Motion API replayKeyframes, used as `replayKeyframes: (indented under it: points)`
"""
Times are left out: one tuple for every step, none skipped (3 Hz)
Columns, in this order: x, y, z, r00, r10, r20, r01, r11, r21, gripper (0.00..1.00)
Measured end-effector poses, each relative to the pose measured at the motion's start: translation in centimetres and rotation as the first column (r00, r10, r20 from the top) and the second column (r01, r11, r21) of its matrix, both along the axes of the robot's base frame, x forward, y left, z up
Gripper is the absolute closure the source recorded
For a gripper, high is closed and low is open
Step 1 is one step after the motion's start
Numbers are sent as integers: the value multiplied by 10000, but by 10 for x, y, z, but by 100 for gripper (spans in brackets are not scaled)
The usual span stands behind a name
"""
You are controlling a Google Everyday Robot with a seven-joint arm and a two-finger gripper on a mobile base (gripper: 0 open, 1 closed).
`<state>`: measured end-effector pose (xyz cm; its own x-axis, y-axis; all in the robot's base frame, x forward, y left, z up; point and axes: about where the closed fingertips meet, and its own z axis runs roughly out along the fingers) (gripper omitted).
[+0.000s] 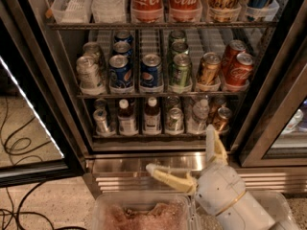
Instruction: Pick pepsi can from middle shelf of fridge
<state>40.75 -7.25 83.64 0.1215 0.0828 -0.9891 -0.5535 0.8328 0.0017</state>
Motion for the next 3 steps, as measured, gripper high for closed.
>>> replayKeyframes:
  points:
    - [14, 14, -13, 9972, 396, -633, -413, 9988, -260, 0]
    - [14, 15, -13, 9972, 396, -631, -414, 9988, -260, 0]
    - [10, 23, -10, 9981, 407, -455, -422, 9985, -340, 0]
